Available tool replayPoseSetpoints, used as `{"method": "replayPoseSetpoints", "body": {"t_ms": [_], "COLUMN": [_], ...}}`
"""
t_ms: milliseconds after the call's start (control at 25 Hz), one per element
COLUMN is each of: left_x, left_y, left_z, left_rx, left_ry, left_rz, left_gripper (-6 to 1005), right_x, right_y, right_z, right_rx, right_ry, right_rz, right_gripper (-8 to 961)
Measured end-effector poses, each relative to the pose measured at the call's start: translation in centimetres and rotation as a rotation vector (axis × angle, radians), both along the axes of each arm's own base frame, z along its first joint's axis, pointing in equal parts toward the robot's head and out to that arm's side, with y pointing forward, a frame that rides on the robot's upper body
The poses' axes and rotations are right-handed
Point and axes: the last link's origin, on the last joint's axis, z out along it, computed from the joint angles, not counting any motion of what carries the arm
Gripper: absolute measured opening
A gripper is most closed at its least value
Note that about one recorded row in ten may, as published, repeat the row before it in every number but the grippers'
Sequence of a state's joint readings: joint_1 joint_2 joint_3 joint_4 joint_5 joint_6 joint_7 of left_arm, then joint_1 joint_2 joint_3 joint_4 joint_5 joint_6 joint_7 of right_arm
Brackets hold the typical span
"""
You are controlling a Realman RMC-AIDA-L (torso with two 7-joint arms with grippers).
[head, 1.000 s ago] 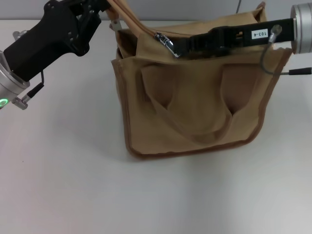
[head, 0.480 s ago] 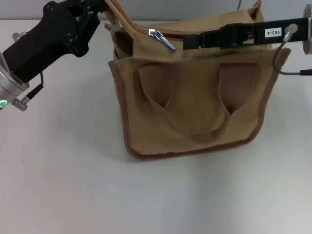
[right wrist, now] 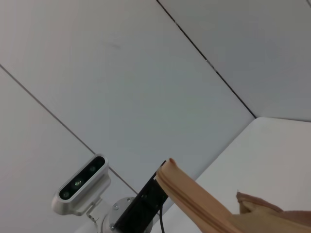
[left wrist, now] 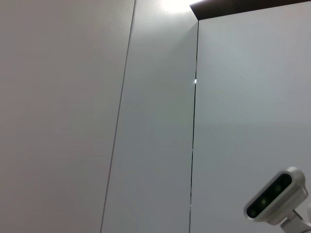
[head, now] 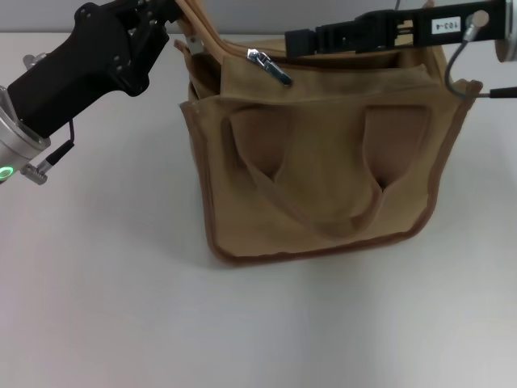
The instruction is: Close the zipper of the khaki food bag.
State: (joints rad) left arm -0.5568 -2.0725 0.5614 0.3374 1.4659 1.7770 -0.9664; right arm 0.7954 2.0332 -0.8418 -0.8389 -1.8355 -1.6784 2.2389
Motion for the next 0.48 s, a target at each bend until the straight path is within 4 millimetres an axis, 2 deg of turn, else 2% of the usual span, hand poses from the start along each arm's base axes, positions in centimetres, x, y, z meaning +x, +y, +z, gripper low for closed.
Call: {"method": "replayPoseSetpoints", "body": {"t_ms": [200, 480], "left_x": [0.1, 0.3], "left_y": [0.0, 0.0], "left_z": [0.0, 0.0], "left_rx": [-0.003, -0.008], "left_ry": [-0.002, -0.007], "left_rz": [-0.006, -0.017], "left_gripper": [15, 15], "right_x": [-0.7, -0.9], "right_y": [0.3, 0.7], "right_z": [-0.8, -1.5], "right_rx": [-0.031, -0.042], "right_ry": [-0.028, -0.059], "right_rz": [0.01, 0.0], "right_gripper": [219, 289]}}
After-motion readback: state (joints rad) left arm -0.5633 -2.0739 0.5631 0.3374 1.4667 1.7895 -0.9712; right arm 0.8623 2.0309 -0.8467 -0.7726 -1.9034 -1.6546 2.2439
